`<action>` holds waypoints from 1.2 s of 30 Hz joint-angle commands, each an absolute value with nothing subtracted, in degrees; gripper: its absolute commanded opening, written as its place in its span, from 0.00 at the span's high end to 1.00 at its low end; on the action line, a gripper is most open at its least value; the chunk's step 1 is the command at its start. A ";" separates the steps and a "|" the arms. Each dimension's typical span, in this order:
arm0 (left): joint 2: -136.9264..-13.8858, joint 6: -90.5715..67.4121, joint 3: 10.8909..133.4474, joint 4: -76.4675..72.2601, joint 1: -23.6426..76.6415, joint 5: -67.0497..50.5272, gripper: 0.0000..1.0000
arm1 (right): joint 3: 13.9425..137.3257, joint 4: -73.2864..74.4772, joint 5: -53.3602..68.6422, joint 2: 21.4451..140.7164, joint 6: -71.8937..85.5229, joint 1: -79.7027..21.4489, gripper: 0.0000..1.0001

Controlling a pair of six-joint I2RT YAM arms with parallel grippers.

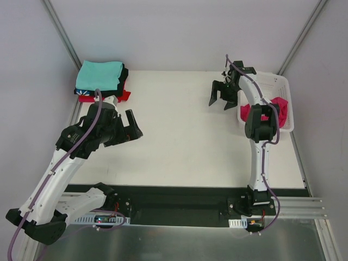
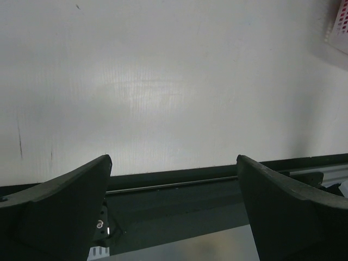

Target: Fold and stack the t-shirts

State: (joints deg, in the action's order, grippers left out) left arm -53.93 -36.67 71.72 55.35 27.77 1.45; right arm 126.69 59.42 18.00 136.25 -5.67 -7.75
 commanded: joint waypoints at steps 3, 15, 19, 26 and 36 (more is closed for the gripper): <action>-51.07 -36.65 72.69 59.59 27.95 2.54 0.01 | 129.66 62.40 23.99 133.26 -6.42 -5.80 0.04; -53.35 -36.65 71.46 56.43 27.95 1.32 0.01 | 97.14 58.53 10.32 97.14 3.42 -19.85 0.04; -53.26 -36.56 71.02 55.64 27.95 0.88 0.01 | 88.44 60.90 1.25 86.26 7.02 -23.37 0.04; -52.73 -36.74 68.73 53.97 28.04 0.09 0.01 | 74.02 60.56 -15.97 76.74 10.98 -21.80 0.04; -51.68 -36.56 67.32 53.35 28.04 -1.23 0.01 | 74.79 58.98 -23.99 86.98 11.16 -15.92 0.04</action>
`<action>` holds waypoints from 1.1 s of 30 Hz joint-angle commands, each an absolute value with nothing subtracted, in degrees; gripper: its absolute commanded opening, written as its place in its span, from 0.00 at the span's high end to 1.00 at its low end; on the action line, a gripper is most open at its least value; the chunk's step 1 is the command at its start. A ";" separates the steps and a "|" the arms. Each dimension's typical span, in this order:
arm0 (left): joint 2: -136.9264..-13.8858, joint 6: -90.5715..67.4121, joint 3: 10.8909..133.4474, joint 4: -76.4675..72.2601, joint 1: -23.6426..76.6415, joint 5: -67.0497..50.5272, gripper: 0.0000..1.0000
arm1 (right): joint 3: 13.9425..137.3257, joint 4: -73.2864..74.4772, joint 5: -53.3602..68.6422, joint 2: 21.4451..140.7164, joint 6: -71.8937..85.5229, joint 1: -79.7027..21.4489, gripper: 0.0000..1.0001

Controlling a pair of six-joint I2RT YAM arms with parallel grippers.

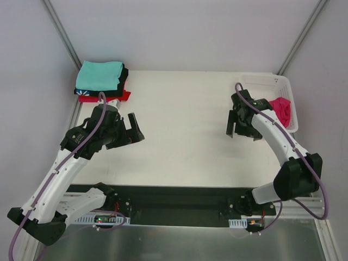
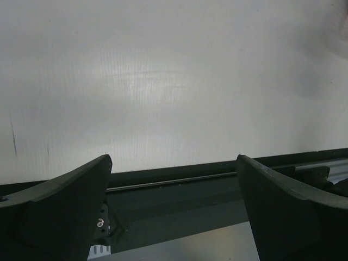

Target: Fold and stack the t-shirts

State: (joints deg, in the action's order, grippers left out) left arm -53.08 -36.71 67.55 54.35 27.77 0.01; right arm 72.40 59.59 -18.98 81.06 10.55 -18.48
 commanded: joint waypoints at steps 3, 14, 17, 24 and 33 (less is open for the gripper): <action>-51.24 -36.30 67.15 53.35 28.04 -1.14 0.01 | 75.85 57.49 -23.03 92.35 9.94 -13.36 0.04; -51.24 -35.69 67.76 54.14 28.04 -1.76 0.01 | 91.38 57.83 -22.07 107.83 6.07 -5.46 0.04; -51.59 -35.42 68.11 54.49 28.04 -1.32 0.01 | 96.14 60.11 -22.67 111.78 5.19 -3.70 0.04; -52.56 -35.07 69.61 55.02 28.04 -1.32 0.01 | 104.41 63.90 -23.82 115.84 3.69 -0.18 0.04; -53.26 -34.72 69.96 55.20 28.04 -1.41 0.01 | 104.68 63.90 -23.38 116.19 4.66 6.76 0.04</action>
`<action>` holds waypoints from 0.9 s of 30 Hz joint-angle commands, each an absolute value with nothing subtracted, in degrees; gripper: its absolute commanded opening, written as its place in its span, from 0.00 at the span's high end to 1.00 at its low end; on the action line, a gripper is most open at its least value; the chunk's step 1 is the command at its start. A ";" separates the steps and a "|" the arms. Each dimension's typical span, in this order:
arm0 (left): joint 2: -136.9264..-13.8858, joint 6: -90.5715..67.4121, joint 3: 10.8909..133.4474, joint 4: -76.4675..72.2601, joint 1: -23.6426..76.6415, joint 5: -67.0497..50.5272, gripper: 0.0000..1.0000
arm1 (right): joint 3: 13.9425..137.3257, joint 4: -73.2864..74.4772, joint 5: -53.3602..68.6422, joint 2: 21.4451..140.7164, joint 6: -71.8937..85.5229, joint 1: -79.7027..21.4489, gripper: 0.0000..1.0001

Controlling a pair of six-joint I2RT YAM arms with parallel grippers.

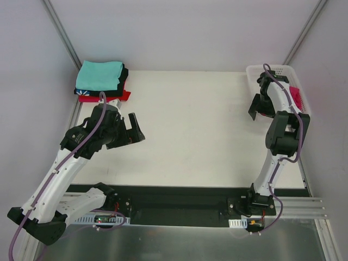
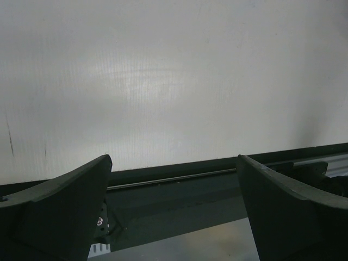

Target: Fold and stack the t-shirts

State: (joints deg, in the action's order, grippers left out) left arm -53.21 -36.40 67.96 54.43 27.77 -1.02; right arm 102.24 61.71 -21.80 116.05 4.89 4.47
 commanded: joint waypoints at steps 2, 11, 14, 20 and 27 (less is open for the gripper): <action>-53.35 -34.80 69.96 55.20 28.04 -1.49 0.01 | 105.12 63.98 -22.94 116.63 4.75 7.82 0.04; -54.67 -35.24 69.61 54.93 28.04 -1.75 0.01 | 103.80 63.72 -20.05 108.21 5.71 4.40 0.04; -55.11 -35.33 69.70 54.76 28.04 -2.37 0.01 | 106.51 63.37 -20.56 105.82 5.89 4.48 0.04; -53.35 -35.25 69.17 54.67 28.04 -1.67 0.01 | 115.48 62.07 -23.73 113.72 6.24 7.91 0.04; -52.03 -34.98 68.65 54.76 28.04 -2.90 0.01 | 121.38 55.73 -26.63 122.16 4.40 12.73 0.04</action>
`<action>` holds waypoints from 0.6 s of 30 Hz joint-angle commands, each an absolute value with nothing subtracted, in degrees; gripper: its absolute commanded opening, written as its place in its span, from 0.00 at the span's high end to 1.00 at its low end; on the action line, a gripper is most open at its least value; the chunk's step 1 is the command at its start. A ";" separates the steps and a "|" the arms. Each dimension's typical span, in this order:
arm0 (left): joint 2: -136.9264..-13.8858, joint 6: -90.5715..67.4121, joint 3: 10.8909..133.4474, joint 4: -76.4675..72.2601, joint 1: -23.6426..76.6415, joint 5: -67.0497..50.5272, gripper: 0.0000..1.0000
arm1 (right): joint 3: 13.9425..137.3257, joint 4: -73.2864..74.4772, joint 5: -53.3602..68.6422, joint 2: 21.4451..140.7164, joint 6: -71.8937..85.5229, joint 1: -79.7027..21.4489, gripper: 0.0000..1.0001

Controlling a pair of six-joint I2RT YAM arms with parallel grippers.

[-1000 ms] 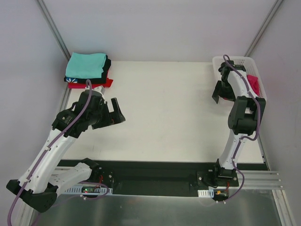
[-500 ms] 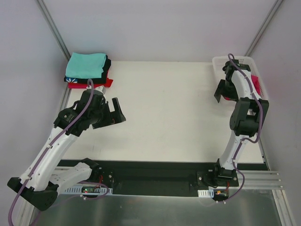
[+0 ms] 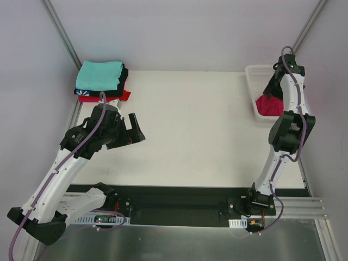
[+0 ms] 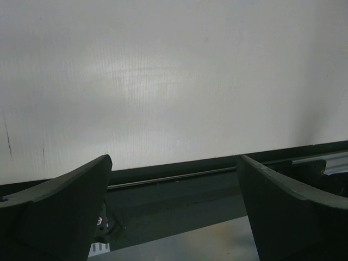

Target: Fold and stack the t-shirts

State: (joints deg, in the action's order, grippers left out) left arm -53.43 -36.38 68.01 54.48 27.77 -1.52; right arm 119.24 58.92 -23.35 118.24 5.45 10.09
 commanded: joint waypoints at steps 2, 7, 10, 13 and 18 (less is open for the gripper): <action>-51.68 -34.81 68.38 54.76 28.04 -3.16 0.01 | 120.33 52.67 -27.24 123.30 3.69 13.62 0.04; -52.03 -34.98 68.03 55.11 28.04 -4.56 0.01 | 120.67 50.80 -26.98 128.31 0.88 16.61 0.04; -52.82 -35.07 68.20 55.02 28.04 -4.75 0.01 | 121.55 50.54 -26.72 130.95 0.62 17.14 0.02; -54.22 -35.07 68.99 55.02 28.04 -4.92 0.01 | 121.82 50.10 -25.41 132.62 0.62 17.23 0.13; -55.02 -35.68 69.17 54.84 28.04 -5.89 0.01 | 121.82 50.27 -23.73 133.86 1.14 17.75 0.61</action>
State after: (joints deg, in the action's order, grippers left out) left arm -54.87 -36.23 67.99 54.48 27.77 -4.08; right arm 119.66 50.04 -24.23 133.78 1.08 17.32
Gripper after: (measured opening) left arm 0.991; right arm 0.575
